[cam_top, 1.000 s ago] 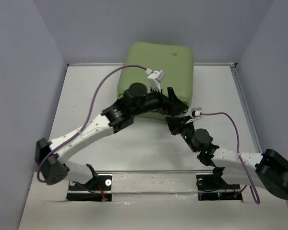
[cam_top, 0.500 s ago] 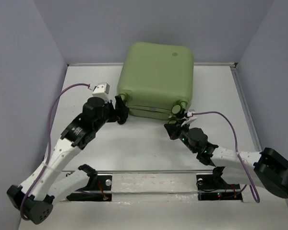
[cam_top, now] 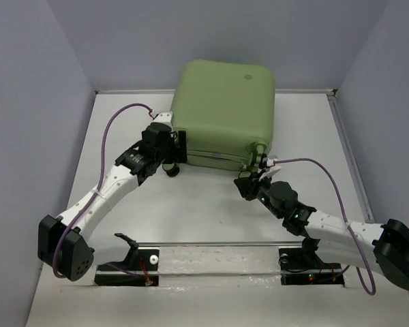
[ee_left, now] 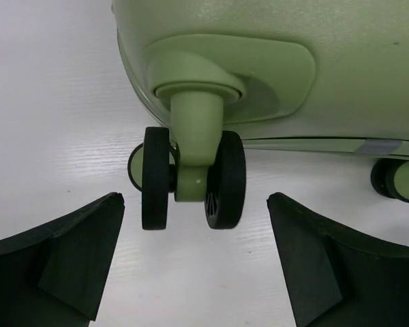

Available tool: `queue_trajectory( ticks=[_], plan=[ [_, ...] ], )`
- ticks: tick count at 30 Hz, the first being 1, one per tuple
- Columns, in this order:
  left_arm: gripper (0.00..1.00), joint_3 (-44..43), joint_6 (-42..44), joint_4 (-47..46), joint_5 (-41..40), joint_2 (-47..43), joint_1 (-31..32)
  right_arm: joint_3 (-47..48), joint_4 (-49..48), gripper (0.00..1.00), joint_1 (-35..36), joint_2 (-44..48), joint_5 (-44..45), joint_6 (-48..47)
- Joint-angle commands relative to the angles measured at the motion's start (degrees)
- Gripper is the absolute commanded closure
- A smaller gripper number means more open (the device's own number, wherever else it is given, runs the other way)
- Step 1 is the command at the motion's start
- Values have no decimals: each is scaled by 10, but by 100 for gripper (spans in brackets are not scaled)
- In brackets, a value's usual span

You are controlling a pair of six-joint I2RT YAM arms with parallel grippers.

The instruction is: Pack the luggage

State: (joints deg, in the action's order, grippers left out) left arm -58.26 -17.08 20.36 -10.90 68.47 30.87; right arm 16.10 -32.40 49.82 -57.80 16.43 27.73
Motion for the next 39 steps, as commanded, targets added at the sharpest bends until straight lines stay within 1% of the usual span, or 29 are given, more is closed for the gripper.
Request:
queue_trajectory(
  ticks=[1, 2, 4, 7, 8, 10, 11, 13, 15, 17, 19, 20, 22, 26, 29, 32, 34, 36, 39],
  plan=[
    [5, -20, 32, -31, 6, 18, -26, 15, 13, 72, -3, 18, -3, -14],
    [12, -19, 33, -38, 14, 20, -28, 16, 16, 70, -3, 20, -2, -14],
    [19, -19, 37, -44, 42, 28, -39, 17, 23, 68, -3, 23, 1, -14],
    [39, -25, 42, -52, 62, 38, -43, 18, 41, 64, -3, 29, 11, -15],
    [49, -31, 45, -53, 69, 40, -43, 20, 55, 59, -3, 30, 13, -14],
    [63, -37, 47, -57, 76, 42, -43, 25, 75, 57, -3, 30, 23, -12],
    [76, -41, 48, -60, 83, 44, -43, 31, 94, 54, -3, 27, 28, -7],
    [93, -42, 47, -61, 93, 42, -43, 34, 108, 51, -3, 18, 45, -4],
    [94, -36, 36, -71, 108, 23, -43, 35, 119, 49, -3, 13, 64, 0],
    [94, -23, 22, -90, 174, -3, -43, 37, 128, 47, -3, 11, 80, -3],
    [94, -12, -14, -117, 215, -45, -44, 42, 137, 44, -3, 9, 100, -17],
    [94, -10, -28, -131, 254, -57, -44, 52, 142, 44, -3, 10, 106, -22],
    [94, -11, -66, -141, 285, -91, -44, 61, 157, 43, -3, 11, 128, -36],
    [94, -19, -100, -139, 292, -137, -44, 77, 176, 40, -15, 18, 143, -59],
    [94, -15, -114, -128, 285, -160, -44, 74, 187, 39, -46, 32, 130, -61],
    [94, 35, -138, -129, 278, -190, -44, 62, 190, 38, -83, 44, 94, -64],
    [94, 58, -153, -147, 283, -211, -44, 58, 182, 38, -101, 42, 56, -71],
    [94, 89, -182, -176, 305, -218, -43, 57, 165, 38, -106, 38, 41, -90],
    [94, 135, -214, -218, 317, -230, -43, 58, 126, 38, -106, 27, 7, -115]
  ],
)
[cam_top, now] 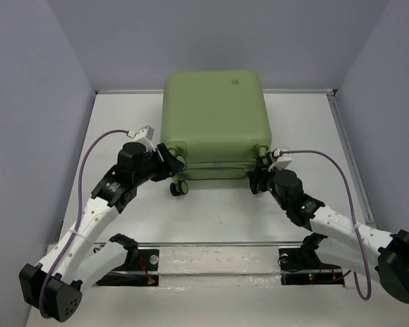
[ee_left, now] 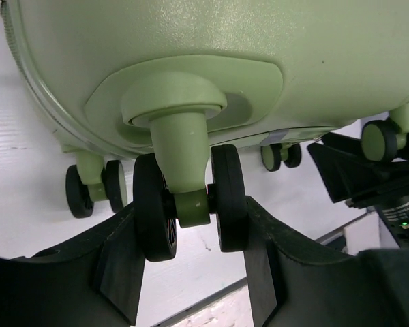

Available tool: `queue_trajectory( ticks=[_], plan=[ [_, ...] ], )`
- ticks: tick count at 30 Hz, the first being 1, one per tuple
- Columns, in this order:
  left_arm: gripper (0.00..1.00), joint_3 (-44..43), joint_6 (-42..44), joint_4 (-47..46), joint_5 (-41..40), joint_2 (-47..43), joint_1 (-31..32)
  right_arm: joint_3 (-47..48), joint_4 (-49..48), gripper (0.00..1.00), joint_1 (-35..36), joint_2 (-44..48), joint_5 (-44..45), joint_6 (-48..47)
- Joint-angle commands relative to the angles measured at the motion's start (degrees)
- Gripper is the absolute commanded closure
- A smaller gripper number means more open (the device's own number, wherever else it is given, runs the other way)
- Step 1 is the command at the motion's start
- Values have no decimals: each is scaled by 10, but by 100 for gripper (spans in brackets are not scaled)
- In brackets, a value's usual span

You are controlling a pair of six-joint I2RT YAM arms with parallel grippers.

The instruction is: Pack the luggage

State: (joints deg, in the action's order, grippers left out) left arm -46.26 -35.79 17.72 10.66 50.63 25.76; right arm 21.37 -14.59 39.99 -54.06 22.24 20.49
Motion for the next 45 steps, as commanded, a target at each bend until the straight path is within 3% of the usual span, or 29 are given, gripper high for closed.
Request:
queue_trajectory(
  ticks=[1, 6, 12, 22, 25, 32, 35, 38, 41, 45],
  plan=[
    [94, 24, -31, -199, 106, -57, 8, 11, -56, 38, -15, -16, -59, -44],
    [94, 56, -38, -227, 120, -53, 8, 17, -90, 38, -20, -63, -109, -27],
    [94, 61, -31, -238, 128, -48, 8, -25, -165, 38, -20, -51, -178, -10],
    [94, 55, -28, -220, 133, -66, 9, 9, -189, 37, -20, -115, -62, -28],
    [94, 54, -28, -216, 135, -69, 9, 11, -228, 42, -20, -132, -55, -32],
    [94, 57, -26, -210, 131, -71, 9, 15, -308, 69, -20, -148, -73, -38],
    [94, 61, -26, -210, 132, -69, 10, 5, -326, 85, -20, -140, -78, -33],
    [94, 64, -30, -216, 132, -69, 10, -2, -344, 93, -20, -138, -102, -20],
    [94, 65, -41, -236, 135, -64, 14, -11, -361, 93, -7, -147, -120, 5],
    [94, 53, -60, -267, 133, -41, 36, 18, -378, 93, 98, -191, -56, -12]
  ],
)
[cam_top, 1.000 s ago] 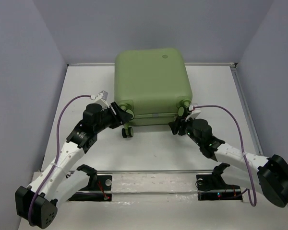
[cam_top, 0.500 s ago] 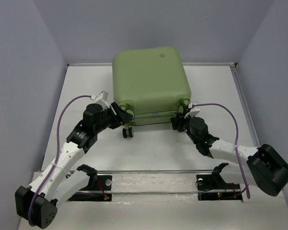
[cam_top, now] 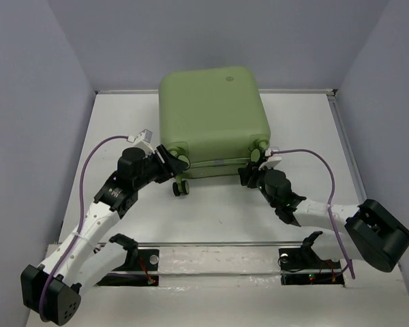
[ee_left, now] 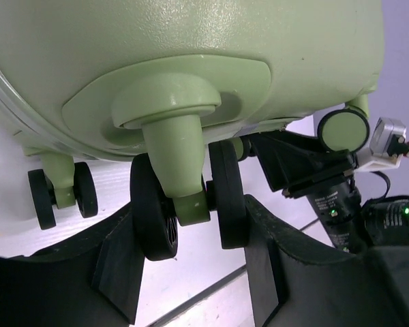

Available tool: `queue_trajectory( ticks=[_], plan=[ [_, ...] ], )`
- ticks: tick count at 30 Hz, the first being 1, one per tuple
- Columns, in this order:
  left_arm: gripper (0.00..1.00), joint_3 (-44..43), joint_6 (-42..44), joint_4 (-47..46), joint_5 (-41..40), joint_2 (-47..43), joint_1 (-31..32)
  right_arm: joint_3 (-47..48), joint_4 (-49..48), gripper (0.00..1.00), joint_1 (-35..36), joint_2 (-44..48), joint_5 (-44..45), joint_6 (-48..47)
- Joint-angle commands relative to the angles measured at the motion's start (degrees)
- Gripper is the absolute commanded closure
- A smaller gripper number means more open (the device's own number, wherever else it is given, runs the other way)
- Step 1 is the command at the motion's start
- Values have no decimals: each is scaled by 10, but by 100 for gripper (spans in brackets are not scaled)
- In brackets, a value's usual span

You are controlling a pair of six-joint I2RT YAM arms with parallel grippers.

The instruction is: Pack the luggage

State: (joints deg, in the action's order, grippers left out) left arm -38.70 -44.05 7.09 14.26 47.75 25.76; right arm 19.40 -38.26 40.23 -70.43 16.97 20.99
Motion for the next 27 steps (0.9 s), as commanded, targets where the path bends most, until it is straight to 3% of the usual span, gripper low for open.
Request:
queue_trajectory(
  ticks=[1, 5, 8, 13, 14, 15, 16, 18, 21, 22, 23, 24, 27],
  plan=[
    [94, -30, 20, -166, 93, -4, 43, 49, -135, 93, 137, -57, 15, -37],
    [94, -48, 26, -160, 69, 2, 57, 46, -152, 93, 147, -81, 70, -10],
    [94, -59, 36, -147, 59, 4, 57, 21, -146, 93, 147, -43, 81, -5],
    [94, -53, 26, -160, 53, 5, 57, 27, -26, 91, 147, 53, 65, 13],
    [94, -53, 24, -163, 53, 7, 57, 27, 2, 79, 147, 72, 54, 30],
    [94, -58, 23, -168, 55, 9, 57, 21, 24, 60, 147, 111, 46, 45],
    [94, -59, 20, -172, 57, 12, 57, 11, 52, 31, 147, 129, 41, 66],
    [94, -66, 18, -182, 60, 16, 57, -16, 85, 22, 147, 183, 44, 95],
    [94, -71, 19, -193, 58, 22, 57, -9, 175, 19, 147, 217, 76, 147],
    [94, -74, 18, -194, 60, 24, 57, 2, 246, 31, 147, 221, 92, 174],
    [94, -77, 22, -194, 59, 25, 57, 12, 278, 54, 147, 219, 124, 186],
    [94, -83, 27, -193, 55, 25, 57, 22, 321, 93, 147, 214, 138, 208],
    [94, -89, 28, -202, 52, 24, 56, 10, 334, 93, 139, 204, 164, 224]
  ],
)
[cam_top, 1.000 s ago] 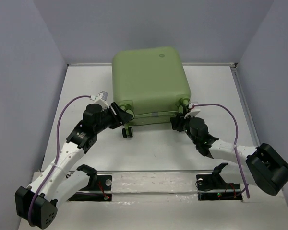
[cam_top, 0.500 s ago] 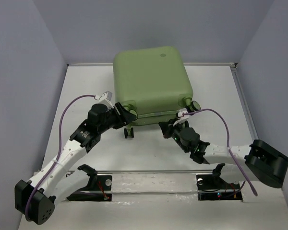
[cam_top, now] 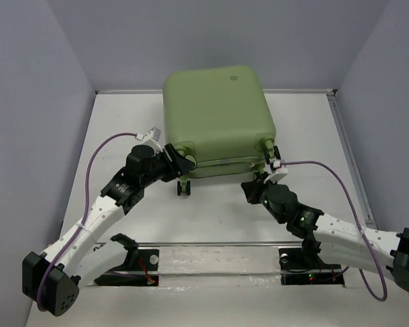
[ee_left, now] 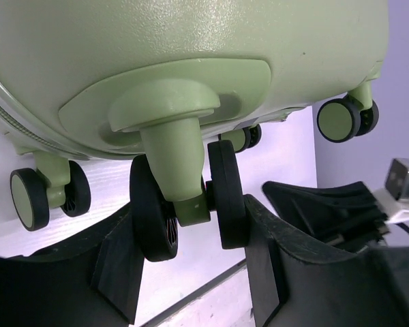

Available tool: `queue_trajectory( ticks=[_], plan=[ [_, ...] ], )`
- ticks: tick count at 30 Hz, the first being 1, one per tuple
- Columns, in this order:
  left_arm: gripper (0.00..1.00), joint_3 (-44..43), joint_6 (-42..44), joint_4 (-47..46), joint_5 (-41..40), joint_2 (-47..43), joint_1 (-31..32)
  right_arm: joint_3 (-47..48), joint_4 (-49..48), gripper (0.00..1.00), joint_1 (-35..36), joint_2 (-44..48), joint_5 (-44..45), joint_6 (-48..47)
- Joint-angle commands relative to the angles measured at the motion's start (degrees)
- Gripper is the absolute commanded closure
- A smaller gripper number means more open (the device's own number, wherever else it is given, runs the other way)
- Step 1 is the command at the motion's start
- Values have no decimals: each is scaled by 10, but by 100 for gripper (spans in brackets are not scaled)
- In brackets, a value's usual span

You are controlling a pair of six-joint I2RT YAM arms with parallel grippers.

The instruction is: Pack the luggage

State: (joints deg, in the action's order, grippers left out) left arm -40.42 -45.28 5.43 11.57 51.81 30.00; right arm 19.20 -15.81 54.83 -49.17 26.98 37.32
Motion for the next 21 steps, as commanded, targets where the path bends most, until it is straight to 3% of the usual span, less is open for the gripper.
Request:
queue_trajectory(
  ticks=[1, 2, 3, 6, 10, 16, 21],
  plan=[
    [94, -73, 41, -189, 79, -19, 15, 8, 109, 90, -12, -13, 70, 62],
    [94, -73, 39, -191, 81, -20, 15, 8, 108, 81, -27, -15, 80, 61],
    [94, -71, 37, -197, 83, -21, 15, 6, 91, 63, -37, -15, 80, 36],
    [94, -68, 36, -200, 92, -25, 15, -4, 16, 51, -80, -12, 47, -46],
    [94, -63, 41, -198, 105, -23, 15, -27, -98, 49, -145, -22, -54, -120],
    [94, -48, 38, -206, 116, -19, 15, -8, -216, 49, -163, -111, -94, -169],
    [94, -42, 37, -205, 120, -23, 15, 2, -300, 49, -163, -163, -77, -193]
  ],
)
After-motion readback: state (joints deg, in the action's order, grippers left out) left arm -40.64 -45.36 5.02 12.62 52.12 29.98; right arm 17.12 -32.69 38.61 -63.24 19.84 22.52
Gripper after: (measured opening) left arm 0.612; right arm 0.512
